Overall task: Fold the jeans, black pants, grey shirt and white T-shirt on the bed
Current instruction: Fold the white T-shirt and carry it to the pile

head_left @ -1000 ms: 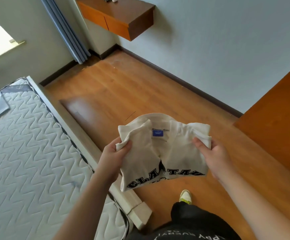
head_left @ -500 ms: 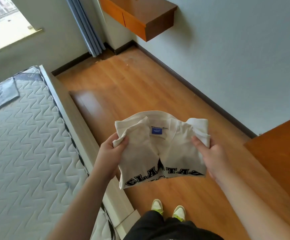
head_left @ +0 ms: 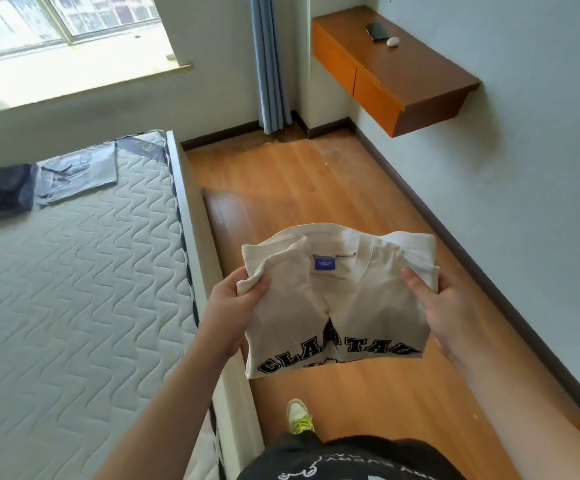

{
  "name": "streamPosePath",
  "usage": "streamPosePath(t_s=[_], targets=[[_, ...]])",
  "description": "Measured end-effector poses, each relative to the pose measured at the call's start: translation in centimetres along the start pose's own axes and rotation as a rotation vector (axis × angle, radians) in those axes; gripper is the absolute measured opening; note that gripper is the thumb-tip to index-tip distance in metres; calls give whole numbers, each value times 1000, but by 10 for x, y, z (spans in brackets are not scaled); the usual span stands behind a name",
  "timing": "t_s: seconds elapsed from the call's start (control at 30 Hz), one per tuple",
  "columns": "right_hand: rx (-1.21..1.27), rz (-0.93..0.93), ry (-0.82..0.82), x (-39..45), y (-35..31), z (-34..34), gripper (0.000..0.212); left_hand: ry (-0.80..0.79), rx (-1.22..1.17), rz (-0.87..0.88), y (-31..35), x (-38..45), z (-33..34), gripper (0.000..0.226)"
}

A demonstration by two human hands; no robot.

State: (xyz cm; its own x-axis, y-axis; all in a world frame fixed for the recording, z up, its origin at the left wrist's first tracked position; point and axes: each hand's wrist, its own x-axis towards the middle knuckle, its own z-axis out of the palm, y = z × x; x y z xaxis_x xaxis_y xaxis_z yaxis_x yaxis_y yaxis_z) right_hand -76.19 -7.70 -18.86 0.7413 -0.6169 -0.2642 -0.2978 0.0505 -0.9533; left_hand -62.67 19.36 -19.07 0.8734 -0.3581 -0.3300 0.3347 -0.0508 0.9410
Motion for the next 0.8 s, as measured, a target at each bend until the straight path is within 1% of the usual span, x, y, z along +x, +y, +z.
streamPosePath(t_s=[0.1, 0.23, 0.43, 0.5, 0.63, 0.73, 0.8], targets=[[18, -29, -21, 38, -23, 31, 26, 27, 3, 17, 25, 36, -21, 25], [14, -59, -48, 87, -46, 61, 29, 69, -20, 51, 50, 83, -35, 6], [-12, -91, -124, 185, -70, 91, 30, 130, -31, 59, 75, 170, -38, 9], [-30, -110, -150, 224, -77, 100, 29, 152, -31, 49, 82, 202, -34, 16], [-43, -125, -207, 300, -97, 113, 25, 213, -71, 26, 101, 265, -22, 7], [-33, -121, -275, 353, -118, 123, 42, 257, -96, 36, 124, 302, -10, 8], [-41, -113, -314, 389, -133, 133, 49, 285, -110, 47, 137, 326, -6, 8]])
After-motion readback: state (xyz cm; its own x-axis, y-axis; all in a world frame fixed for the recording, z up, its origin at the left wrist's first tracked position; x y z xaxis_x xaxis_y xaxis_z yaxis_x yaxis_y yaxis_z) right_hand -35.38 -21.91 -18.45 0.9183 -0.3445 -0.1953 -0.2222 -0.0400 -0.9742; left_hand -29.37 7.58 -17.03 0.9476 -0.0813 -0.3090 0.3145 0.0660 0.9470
